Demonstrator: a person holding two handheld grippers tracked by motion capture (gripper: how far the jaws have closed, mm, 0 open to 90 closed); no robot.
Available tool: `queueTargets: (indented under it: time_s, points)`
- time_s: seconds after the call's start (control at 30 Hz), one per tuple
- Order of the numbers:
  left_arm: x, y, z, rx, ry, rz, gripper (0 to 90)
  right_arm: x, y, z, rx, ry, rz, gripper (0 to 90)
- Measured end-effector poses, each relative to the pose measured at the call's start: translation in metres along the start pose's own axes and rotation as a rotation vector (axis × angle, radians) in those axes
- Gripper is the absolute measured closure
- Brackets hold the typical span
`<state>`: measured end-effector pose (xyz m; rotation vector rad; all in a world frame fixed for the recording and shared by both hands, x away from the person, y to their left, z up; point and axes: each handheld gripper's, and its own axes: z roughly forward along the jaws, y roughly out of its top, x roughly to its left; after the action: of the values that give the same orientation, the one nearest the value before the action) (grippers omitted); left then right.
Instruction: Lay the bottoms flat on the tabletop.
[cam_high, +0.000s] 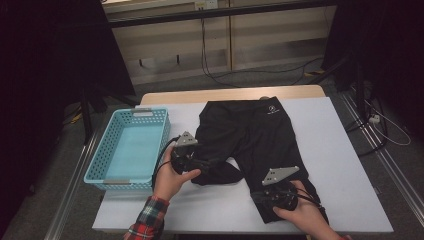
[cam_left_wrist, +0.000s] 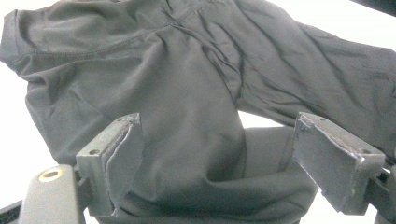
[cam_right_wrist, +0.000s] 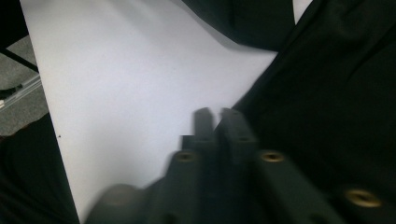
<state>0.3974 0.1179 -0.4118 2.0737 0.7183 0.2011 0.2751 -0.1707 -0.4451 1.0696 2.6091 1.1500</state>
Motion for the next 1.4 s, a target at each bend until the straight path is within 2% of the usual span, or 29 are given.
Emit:
queueTargets:
  time_s: [0.1,0.17,0.43,0.47,0.6,0.77,0.93,1.13,1.2,1.3,1.33,1.4]
  points:
    - [0.000,0.000,0.000,0.000,0.003,0.002,16.9,-0.003,0.000,-0.007,-0.023,-0.017,0.007,73.6]
    - [0.001,0.000,0.000,0.003,0.003,0.001,16.9,-0.008,0.000,-0.013,-0.040,-0.035,0.016,72.7]
    - [0.001,0.000,-0.001,0.001,0.003,0.004,16.9,-0.044,-0.008,-0.041,-0.088,-0.209,0.094,67.0]
    - [0.001,0.000,-0.001,0.003,0.005,0.005,16.9,-0.050,-0.010,-0.045,-0.089,-0.240,0.112,67.1]
    - [0.001,0.000,0.000,0.004,0.003,0.004,16.9,-0.068,-0.018,-0.055,-0.091,-0.313,0.154,66.2]
    - [0.000,0.001,0.000,0.003,0.002,0.006,16.9,-0.082,-0.028,-0.060,-0.058,-0.381,0.186,62.7]
    - [0.001,0.000,0.000,0.002,0.003,0.006,16.9,-0.091,-0.035,-0.065,-0.040,-0.418,0.211,62.0]
    - [0.000,0.001,0.000,0.005,0.003,0.009,16.9,-0.098,-0.040,-0.062,-0.004,-0.425,0.237,64.7]
    - [0.000,0.001,0.000,0.004,0.003,0.006,16.9,-0.098,-0.040,-0.062,-0.009,-0.419,0.258,72.7]
    - [0.000,0.000,0.001,0.012,0.001,0.012,16.9,-0.101,-0.041,-0.063,-0.015,-0.399,0.262,88.6]
    - [-0.001,0.001,0.002,0.012,0.002,0.012,16.9,-0.102,-0.041,-0.064,-0.022,-0.388,0.275,89.5]
    - [-0.001,0.001,0.002,0.011,-0.002,0.012,17.0,-0.105,-0.041,-0.065,-0.039,-0.408,0.277,89.9]
